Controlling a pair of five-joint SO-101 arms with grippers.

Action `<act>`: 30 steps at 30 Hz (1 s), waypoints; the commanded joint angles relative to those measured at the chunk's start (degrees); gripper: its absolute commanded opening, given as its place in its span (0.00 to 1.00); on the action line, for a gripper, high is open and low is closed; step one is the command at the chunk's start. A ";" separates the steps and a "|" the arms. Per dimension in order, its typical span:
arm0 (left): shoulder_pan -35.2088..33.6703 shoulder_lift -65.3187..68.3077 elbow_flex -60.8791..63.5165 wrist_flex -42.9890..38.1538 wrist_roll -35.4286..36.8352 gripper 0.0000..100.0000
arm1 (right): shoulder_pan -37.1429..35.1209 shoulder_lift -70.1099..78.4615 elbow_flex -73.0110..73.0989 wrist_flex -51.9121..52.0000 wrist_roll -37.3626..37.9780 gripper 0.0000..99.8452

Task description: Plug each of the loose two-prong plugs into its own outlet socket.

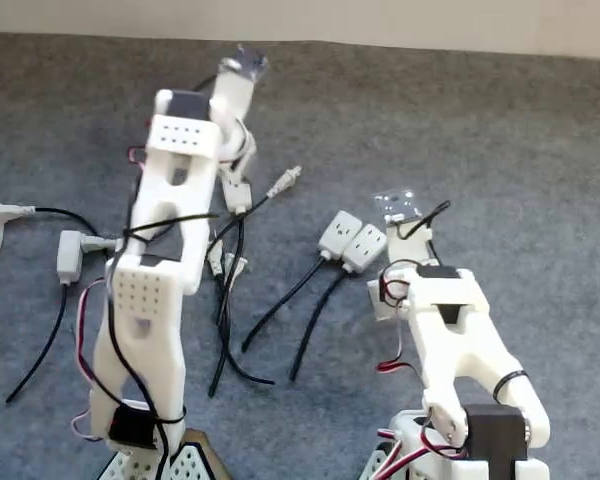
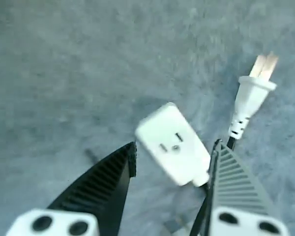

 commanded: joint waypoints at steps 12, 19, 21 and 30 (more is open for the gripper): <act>3.21 6.02 -12.18 5.63 -1.41 0.25 | 6.55 -3.03 -5.67 -0.57 -6.15 0.35; -4.79 12.97 -16.13 6.07 -1.41 0.25 | 5.93 -3.03 -5.41 -0.57 -6.07 0.35; -6.02 13.93 -17.10 6.86 -1.41 0.25 | 5.93 -3.03 -5.32 -0.66 -6.07 0.35; -9.98 14.46 -19.65 10.64 -1.76 0.25 | 5.85 -2.95 -5.32 -0.75 -6.07 0.35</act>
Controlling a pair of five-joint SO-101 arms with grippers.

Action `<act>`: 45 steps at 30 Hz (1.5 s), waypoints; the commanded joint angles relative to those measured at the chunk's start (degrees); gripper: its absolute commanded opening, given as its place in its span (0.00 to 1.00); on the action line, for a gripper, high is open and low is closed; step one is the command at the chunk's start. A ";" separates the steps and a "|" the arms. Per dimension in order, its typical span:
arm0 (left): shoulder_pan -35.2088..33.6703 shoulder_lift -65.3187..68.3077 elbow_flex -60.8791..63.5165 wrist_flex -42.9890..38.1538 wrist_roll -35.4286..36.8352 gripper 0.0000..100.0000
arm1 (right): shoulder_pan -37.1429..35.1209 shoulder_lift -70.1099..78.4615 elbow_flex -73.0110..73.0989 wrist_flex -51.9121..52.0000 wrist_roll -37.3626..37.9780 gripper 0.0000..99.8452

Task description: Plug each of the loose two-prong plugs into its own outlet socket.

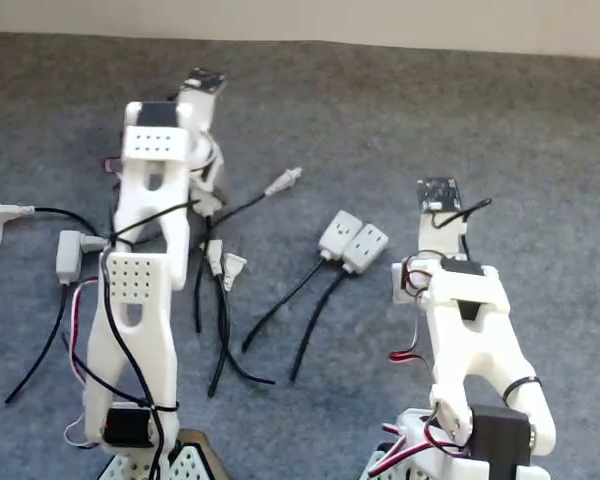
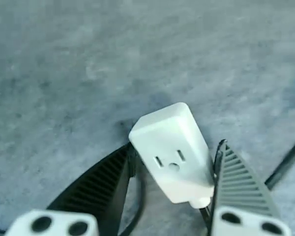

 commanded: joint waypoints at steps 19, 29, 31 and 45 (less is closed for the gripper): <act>-1.19 -30.29 17.63 8.18 -23.74 0.01 | -2.77 -1.98 -2.33 -0.84 -0.53 0.35; -1.10 -79.34 78.11 8.09 -53.80 0.01 | -4.26 -1.89 -2.24 -0.84 -0.44 0.35; -1.19 -86.81 91.38 8.09 -65.41 0.01 | -4.26 -1.89 -2.24 -0.84 -0.44 0.35; -10.42 -96.40 121.71 -24.26 -68.92 0.30 | -4.26 -1.89 -2.15 -0.84 -0.44 0.35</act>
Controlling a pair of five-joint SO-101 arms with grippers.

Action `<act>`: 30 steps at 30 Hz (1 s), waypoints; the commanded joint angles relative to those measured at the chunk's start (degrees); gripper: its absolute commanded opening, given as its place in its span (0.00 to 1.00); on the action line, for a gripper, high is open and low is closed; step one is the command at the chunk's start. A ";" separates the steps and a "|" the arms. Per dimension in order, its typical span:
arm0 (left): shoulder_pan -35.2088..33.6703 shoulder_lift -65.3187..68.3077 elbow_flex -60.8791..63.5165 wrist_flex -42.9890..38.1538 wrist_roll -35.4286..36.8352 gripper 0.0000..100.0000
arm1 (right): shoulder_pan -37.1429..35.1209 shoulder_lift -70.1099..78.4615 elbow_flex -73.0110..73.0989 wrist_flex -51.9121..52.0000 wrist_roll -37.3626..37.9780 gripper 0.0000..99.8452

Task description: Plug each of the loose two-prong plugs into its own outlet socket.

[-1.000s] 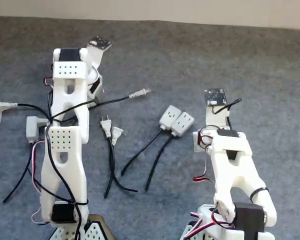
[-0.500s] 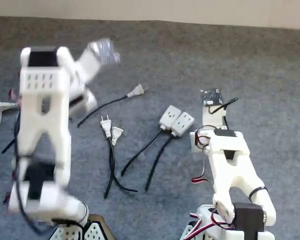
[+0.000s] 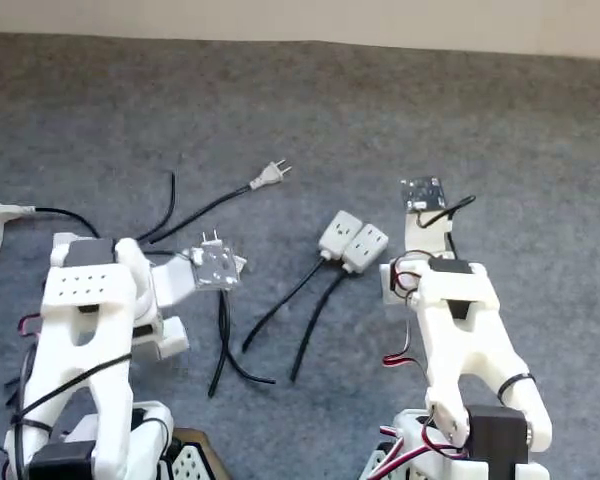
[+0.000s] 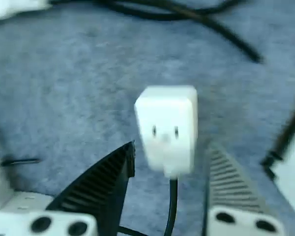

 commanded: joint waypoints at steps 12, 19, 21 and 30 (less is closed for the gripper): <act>-3.47 -1.27 1.54 -16.62 1.93 0.29 | -0.75 -1.89 -2.15 -0.84 -0.35 0.35; -3.38 -1.27 10.24 -27.96 2.81 0.29 | -0.75 -1.89 -2.15 -0.84 -0.35 0.35; -3.38 -1.27 12.26 -30.59 2.81 0.29 | -0.75 -1.89 -2.15 -0.84 -0.35 0.35; -3.38 -1.36 12.62 -39.47 9.93 0.29 | -0.75 -1.89 -2.15 -0.84 -0.35 0.35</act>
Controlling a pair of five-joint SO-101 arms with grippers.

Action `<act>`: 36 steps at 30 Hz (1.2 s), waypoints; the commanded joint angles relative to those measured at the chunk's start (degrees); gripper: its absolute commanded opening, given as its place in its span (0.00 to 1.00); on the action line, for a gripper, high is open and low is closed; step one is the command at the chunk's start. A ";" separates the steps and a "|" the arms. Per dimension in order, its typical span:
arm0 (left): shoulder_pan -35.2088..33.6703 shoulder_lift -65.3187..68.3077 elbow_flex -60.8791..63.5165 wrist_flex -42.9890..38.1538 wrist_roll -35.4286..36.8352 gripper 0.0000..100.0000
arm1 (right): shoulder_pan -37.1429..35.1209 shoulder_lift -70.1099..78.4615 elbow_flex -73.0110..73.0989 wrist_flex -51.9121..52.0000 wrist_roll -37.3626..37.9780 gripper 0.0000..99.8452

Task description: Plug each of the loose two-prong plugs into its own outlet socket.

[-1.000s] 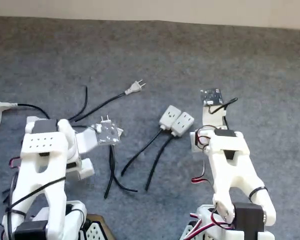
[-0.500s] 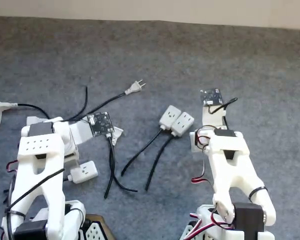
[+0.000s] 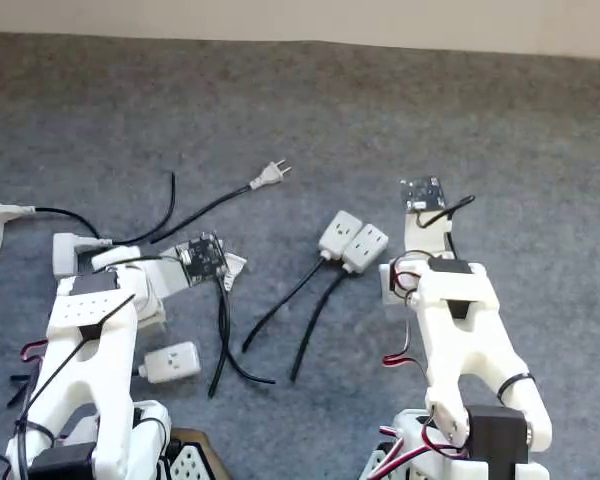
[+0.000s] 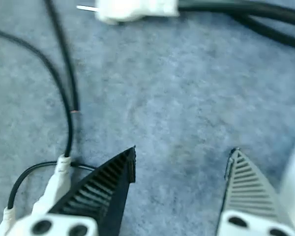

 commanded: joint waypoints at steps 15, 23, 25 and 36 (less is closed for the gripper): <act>6.11 -0.92 -16.84 30.33 5.63 0.29 | -0.66 -1.89 -2.15 -0.75 -0.35 0.35; 6.20 -0.75 -12.26 28.13 5.71 0.29 | -0.66 -1.89 -2.15 -0.75 -0.35 0.35; 6.20 -0.75 -8.22 23.91 5.71 0.29 | -0.66 -1.98 -2.15 -0.75 -0.35 0.35; 4.44 -0.66 -2.86 9.76 5.80 0.29 | -0.66 -1.89 -2.15 -0.75 -0.35 0.35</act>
